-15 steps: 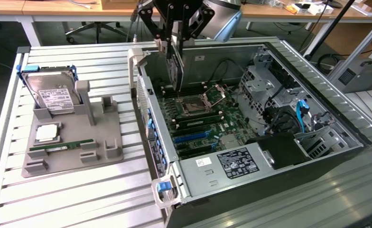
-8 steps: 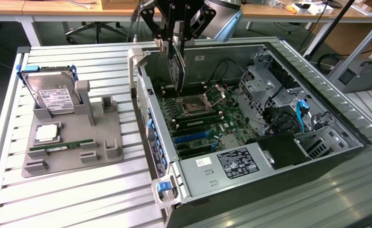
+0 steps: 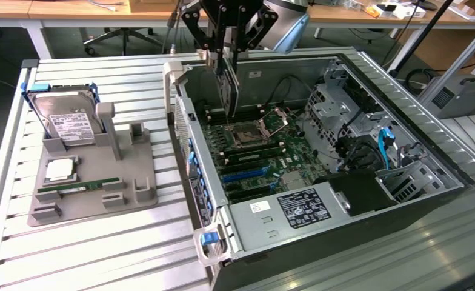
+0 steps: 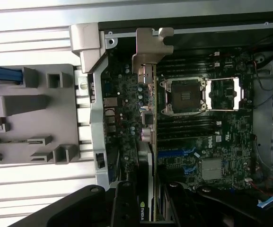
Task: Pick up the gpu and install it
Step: 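Pick up the gpu and move the gpu toward the slot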
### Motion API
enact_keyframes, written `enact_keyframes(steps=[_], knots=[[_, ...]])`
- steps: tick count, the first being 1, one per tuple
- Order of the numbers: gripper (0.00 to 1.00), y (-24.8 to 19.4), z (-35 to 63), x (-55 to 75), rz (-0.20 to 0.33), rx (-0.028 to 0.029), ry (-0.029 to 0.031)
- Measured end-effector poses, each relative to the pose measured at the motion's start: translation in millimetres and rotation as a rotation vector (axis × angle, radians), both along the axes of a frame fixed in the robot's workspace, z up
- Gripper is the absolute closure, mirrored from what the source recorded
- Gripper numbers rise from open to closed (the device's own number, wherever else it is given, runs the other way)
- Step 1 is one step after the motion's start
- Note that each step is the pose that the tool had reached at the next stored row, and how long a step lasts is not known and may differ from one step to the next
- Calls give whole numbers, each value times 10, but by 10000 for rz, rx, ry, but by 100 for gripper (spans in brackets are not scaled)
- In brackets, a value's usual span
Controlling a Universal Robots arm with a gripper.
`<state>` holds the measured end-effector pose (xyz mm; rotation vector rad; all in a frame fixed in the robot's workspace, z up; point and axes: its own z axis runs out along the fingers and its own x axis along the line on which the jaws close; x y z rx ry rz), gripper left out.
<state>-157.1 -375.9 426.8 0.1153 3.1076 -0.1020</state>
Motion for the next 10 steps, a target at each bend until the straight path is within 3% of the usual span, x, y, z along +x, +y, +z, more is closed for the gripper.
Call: enact_keyframes(steps=[6, 10], knots=[[73, 0, 0, 28, 0, -30, 0], [73, 0, -6, 87, 0, -86, 0]])
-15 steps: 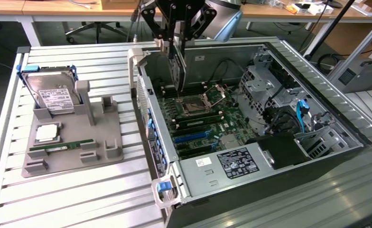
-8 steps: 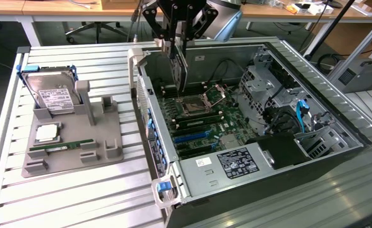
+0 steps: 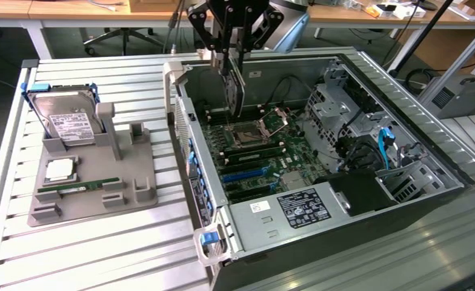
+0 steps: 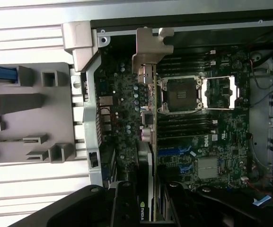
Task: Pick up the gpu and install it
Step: 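Pick up the gpu and move the gpu toward the slot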
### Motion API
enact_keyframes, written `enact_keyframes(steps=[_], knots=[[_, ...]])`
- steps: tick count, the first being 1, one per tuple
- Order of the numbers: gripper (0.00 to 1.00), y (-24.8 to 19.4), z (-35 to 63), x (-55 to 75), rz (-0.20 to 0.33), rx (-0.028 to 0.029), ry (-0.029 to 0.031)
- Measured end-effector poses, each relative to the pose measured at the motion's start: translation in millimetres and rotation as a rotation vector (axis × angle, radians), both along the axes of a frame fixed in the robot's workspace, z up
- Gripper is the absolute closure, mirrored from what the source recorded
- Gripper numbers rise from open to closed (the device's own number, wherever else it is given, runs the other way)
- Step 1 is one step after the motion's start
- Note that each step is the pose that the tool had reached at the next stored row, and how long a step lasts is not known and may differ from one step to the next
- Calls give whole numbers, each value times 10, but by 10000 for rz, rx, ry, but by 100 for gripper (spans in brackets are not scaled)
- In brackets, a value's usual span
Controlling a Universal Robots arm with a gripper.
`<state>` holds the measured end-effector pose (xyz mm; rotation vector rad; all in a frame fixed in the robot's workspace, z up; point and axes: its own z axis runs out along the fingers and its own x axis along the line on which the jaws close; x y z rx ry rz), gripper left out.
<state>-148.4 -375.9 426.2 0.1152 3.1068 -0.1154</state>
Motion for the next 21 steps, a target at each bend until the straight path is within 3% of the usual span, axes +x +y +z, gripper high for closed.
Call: enact_keyframes(steps=[21], knots=[[73, 0, -39, 130, -1, -248, -1]])
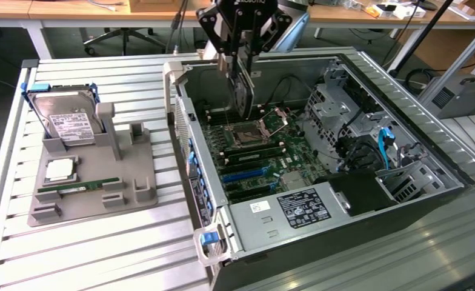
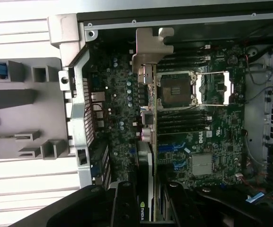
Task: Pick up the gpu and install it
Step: 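Pick up the gpu and move the gpu toward the slot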
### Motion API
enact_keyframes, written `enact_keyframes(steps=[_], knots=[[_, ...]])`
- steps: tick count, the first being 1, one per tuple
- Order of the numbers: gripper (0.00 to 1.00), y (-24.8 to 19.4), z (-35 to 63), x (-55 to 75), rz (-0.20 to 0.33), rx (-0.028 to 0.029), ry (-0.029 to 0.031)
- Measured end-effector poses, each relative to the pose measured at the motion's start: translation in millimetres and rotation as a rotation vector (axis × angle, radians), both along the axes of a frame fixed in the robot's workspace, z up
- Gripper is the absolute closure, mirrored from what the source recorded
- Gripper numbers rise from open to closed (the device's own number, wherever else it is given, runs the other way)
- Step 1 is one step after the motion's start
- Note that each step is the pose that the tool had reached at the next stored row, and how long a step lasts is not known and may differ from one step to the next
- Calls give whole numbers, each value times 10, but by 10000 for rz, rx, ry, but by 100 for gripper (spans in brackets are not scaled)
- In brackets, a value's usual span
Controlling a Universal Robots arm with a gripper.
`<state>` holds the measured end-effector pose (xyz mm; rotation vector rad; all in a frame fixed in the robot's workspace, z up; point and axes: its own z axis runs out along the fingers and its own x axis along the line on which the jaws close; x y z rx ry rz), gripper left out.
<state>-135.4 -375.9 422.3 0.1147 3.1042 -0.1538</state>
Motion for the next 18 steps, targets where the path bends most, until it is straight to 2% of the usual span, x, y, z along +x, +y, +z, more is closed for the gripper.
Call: enact_keyframes(steps=[18], knots=[[73, 0, -39, 75, 0, -197, 0]])
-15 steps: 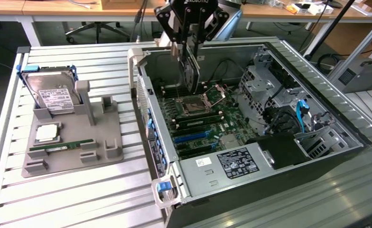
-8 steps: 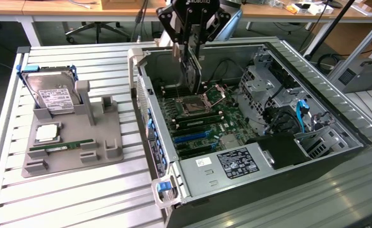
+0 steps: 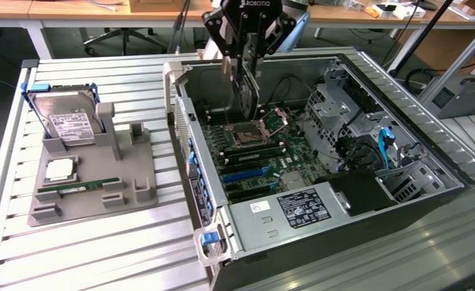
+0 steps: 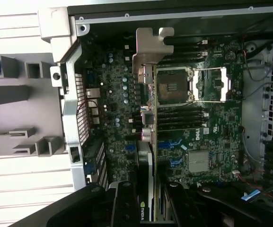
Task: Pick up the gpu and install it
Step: 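Pick up the gpu and move the gpu toward the slot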
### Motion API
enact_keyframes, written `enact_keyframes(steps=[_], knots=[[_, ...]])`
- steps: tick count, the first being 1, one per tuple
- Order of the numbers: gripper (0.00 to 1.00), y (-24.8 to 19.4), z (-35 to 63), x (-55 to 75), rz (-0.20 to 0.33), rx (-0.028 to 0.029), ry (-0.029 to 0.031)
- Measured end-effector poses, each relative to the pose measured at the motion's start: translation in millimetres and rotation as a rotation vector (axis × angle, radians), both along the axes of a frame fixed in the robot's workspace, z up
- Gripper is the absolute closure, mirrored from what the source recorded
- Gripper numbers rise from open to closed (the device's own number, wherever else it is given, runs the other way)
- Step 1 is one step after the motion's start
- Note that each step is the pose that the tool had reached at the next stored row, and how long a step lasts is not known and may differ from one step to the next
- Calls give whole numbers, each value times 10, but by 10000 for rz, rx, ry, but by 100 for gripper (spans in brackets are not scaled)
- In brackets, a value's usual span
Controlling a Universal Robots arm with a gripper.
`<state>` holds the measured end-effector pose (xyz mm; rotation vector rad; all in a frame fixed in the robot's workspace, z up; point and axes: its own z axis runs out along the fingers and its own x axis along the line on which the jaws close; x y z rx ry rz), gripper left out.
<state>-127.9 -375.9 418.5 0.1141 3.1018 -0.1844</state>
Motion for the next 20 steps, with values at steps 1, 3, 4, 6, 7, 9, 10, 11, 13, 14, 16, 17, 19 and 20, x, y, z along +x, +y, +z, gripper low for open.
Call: enact_keyframes(steps=[1, 3, 4, 6, 7, 9, 10, 11, 13, 14, 16, 17, 19, 20], knots=[[73, 0, -4, 3, 0, -10, 0], [73, 0, -12, 8, 0, -29, 0], [73, 0, -17, 10, 0, -39, 0], [73, 0, -28, 14, 0, -53, 0], [73, 0, -35, 15, 0, -62, 0], [73, 0, -45, 16, 0, -73, 1], [73, 0, -49, 17, 0, -78, 2], [73, 0, -53, 17, 1, -83, 1], [73, 0, -60, 17, 1, -91, 0], [73, 0, -62, 18, 1, -95, 0], [73, 0, -68, 17, 1, -108, 0], [73, 0, -70, 18, 1, -114, 0], [73, 0, -76, 18, 1, -129, 0], [73, 0, -81, 18, 1, -141, 0]])
